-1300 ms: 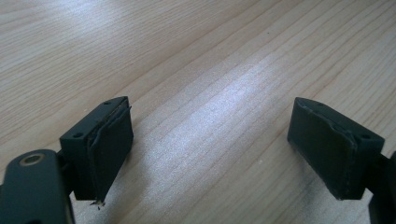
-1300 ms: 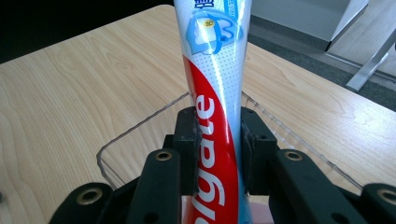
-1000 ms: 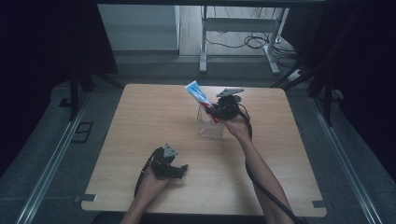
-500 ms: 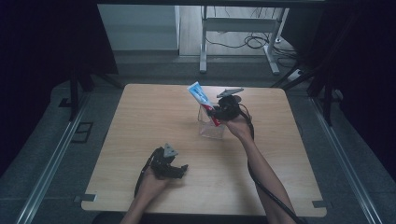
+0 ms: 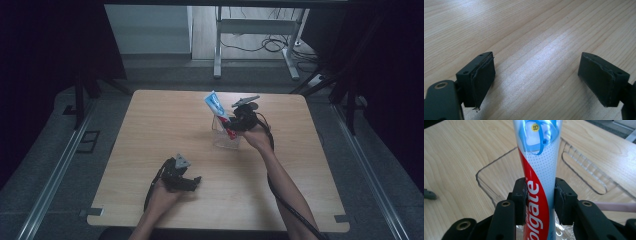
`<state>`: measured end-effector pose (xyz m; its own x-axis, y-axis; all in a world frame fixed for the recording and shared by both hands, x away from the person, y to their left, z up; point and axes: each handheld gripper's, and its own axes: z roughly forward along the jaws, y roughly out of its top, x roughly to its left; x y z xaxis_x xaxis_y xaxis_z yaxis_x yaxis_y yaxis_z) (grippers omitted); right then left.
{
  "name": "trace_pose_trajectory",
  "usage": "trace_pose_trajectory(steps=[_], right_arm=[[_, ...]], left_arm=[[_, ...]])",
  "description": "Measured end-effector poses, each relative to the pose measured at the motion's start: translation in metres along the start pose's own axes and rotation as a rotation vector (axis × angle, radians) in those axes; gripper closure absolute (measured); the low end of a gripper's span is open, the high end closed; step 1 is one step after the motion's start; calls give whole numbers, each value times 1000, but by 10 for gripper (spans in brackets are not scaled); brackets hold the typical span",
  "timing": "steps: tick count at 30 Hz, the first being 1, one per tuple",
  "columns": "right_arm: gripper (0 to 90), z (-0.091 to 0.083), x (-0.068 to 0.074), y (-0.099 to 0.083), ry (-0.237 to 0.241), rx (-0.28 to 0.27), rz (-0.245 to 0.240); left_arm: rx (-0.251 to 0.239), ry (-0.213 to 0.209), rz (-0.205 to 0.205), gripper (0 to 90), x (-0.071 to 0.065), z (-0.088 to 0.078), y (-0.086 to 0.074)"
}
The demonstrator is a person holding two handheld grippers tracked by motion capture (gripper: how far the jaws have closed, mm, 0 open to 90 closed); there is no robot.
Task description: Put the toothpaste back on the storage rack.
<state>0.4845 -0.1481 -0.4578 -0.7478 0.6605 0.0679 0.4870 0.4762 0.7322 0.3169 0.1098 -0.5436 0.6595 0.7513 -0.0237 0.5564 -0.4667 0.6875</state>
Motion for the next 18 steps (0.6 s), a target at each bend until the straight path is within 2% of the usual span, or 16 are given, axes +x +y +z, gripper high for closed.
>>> trace_pose_trajectory(steps=[4,8,15,18], right_arm=[[605,0,0,-1,4,15,7],[551,1,1,-2,10,35,-13],[518,-7,3,2,8,-10,8],[497,-11,4,4,9,-12,6]], left_arm=[[0,0,0,142,0,0,0],[0,0,0,142,0,0,0],[1,0,0,142,0,0,0],[0,-1,0,142,0,0,0]])
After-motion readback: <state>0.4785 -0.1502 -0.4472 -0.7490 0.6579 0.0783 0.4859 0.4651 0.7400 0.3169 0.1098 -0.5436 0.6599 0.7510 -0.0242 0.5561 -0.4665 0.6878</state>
